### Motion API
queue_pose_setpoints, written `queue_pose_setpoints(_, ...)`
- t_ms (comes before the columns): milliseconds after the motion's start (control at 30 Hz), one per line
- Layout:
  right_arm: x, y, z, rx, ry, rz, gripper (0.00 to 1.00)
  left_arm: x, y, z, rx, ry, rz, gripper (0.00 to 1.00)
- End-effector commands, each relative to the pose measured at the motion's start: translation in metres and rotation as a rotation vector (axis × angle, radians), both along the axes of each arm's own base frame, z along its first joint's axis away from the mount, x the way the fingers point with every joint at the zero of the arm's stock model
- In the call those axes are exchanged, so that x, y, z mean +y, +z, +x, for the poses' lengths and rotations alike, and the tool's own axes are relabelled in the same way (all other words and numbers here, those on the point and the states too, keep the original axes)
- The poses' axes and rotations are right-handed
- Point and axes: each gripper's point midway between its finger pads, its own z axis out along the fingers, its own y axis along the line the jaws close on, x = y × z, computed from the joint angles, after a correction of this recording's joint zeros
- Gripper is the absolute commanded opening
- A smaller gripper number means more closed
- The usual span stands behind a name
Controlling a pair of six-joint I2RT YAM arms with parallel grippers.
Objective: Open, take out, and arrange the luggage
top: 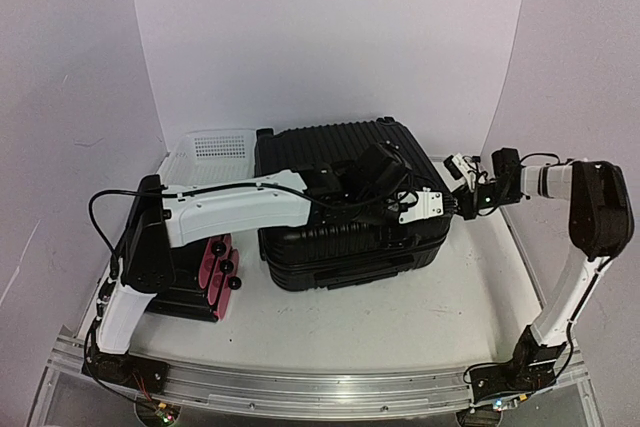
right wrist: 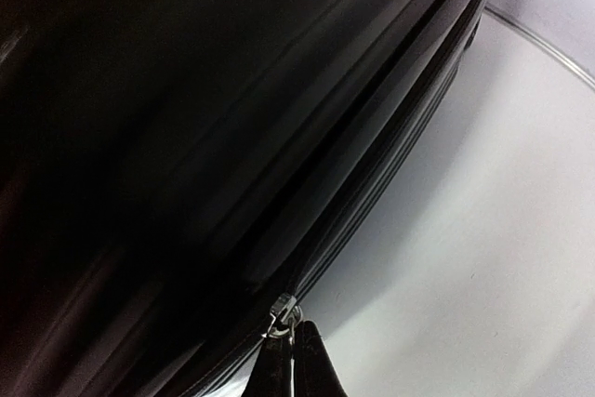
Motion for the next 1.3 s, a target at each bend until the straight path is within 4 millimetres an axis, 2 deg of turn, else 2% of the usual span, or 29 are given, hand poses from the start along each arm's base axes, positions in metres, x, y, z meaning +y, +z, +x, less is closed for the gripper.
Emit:
queue_pose_setpoints(0,-0.014,0.062,0.085,-0.287,0.009,0.038,0.0,0.035,-0.033,-0.019,0.159,0.014,0.161,0.82)
queue_pose_setpoints(33,-0.013,0.056,0.096,-0.269,0.007,0.065,0.0,0.034,-0.027,-0.019,0.163,0.019,0.151,0.83)
queue_pose_setpoints(67,-0.011,0.065,0.107,-0.289,0.003,0.092,0.0,0.032,-0.022,-0.023,0.185,0.006,0.135,0.85)
queue_pose_setpoints(133,-0.011,0.059,0.129,-0.286,-0.014,0.145,0.0,0.032,-0.006,-0.028,0.212,0.001,0.108,0.87)
queue_pose_setpoints(267,-0.011,0.055,0.17,-0.301,-0.032,0.202,0.0,0.042,0.039,-0.026,0.311,0.053,0.011,0.92)
queue_pose_setpoints(367,-0.008,0.057,0.186,-0.315,-0.03,0.237,0.0,0.071,0.076,0.006,0.445,0.2,-0.095,0.94)
queue_pose_setpoints(433,-0.005,0.058,0.188,-0.33,-0.036,0.242,0.0,0.104,0.102,0.037,0.537,0.353,-0.198,0.95)
queue_pose_setpoints(467,-0.004,0.059,0.185,-0.332,-0.035,0.246,0.0,0.123,0.106,0.055,0.592,0.445,-0.242,0.95)
queue_pose_setpoints(533,-0.002,0.061,0.178,-0.336,-0.03,0.254,0.0,0.166,0.113,0.088,0.673,0.643,-0.333,0.96)
queue_pose_setpoints(633,-0.002,0.052,0.164,-0.318,-0.049,0.244,0.0,0.224,0.103,0.124,0.804,0.907,-0.442,0.97)
queue_pose_setpoints(700,-0.002,0.049,0.154,-0.305,-0.054,0.241,0.0,0.25,0.084,0.137,0.897,1.046,-0.484,0.96)
queue_pose_setpoints(733,-0.002,0.049,0.149,-0.301,-0.056,0.241,0.0,0.256,0.077,0.142,0.929,1.081,-0.493,0.96)
queue_pose_setpoints(900,-0.003,0.051,0.119,-0.291,-0.079,0.228,0.0,0.245,0.056,0.158,0.99,1.078,-0.467,0.95)
queue_pose_setpoints(1033,0.004,0.062,0.083,-0.286,-0.082,0.242,0.0,0.233,0.032,0.17,0.98,1.057,-0.409,0.94)
queue_pose_setpoints(1200,0.024,0.066,0.023,-0.268,-0.068,0.233,0.0,0.227,0.01,0.175,0.974,1.036,-0.336,0.94)
queue_pose_setpoints(1233,0.024,0.064,0.012,-0.252,-0.084,0.233,0.0,0.223,0.008,0.175,0.974,1.007,-0.323,0.93)
queue_pose_setpoints(1267,0.034,0.057,-0.007,-0.221,-0.075,0.235,0.0,0.216,0.005,0.175,0.981,0.968,-0.309,0.93)
